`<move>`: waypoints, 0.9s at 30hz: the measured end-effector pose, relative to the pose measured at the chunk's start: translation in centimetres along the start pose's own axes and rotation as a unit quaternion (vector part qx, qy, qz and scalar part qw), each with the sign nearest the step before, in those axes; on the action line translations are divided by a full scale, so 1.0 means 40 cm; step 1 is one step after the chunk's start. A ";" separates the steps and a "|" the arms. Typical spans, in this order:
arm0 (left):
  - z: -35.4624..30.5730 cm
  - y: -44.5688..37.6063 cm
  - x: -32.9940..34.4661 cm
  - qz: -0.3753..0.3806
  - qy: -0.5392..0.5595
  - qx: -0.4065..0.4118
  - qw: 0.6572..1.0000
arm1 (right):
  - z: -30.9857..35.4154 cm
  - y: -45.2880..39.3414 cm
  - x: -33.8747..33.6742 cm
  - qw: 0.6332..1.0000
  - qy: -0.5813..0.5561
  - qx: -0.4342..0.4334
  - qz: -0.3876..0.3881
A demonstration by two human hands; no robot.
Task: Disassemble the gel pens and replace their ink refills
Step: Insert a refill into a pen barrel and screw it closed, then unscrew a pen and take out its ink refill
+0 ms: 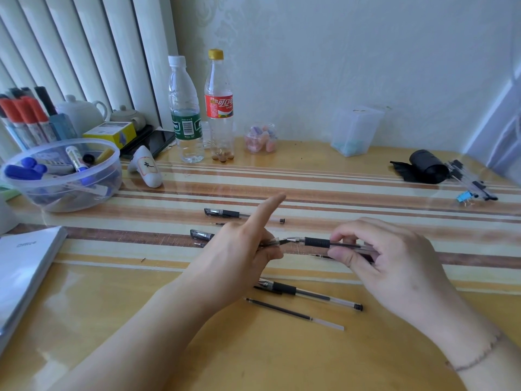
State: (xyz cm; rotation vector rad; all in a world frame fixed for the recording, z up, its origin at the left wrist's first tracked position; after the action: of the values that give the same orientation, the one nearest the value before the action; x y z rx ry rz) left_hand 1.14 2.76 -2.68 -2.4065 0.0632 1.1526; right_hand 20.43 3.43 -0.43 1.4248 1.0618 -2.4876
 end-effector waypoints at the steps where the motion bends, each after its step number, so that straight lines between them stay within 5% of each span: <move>1: 0.002 -0.001 -0.002 -0.006 0.002 -0.001 1.000 | 0.000 0.000 0.000 1.000 0.000 -0.001 -0.001; 27: -0.021 0.014 0.039 0.048 0.016 0.062 0.997 | 0.019 0.008 0.033 0.998 -0.049 -0.044 0.002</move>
State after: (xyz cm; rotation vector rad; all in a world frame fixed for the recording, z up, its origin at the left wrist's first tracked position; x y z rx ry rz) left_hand 2.62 2.17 -3.61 -2.3339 0.2556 1.1170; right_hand 19.26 3.07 -1.38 1.2644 1.1344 -2.4472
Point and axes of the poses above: each hand's wrist, its own y-axis away from the middle knuckle, its own x-axis out of the palm, z = x × y, the point moved 5 cm from there along -y, towards the middle knuckle, and after that the axes turned 1 degree about -z, right-handed, at the moved point
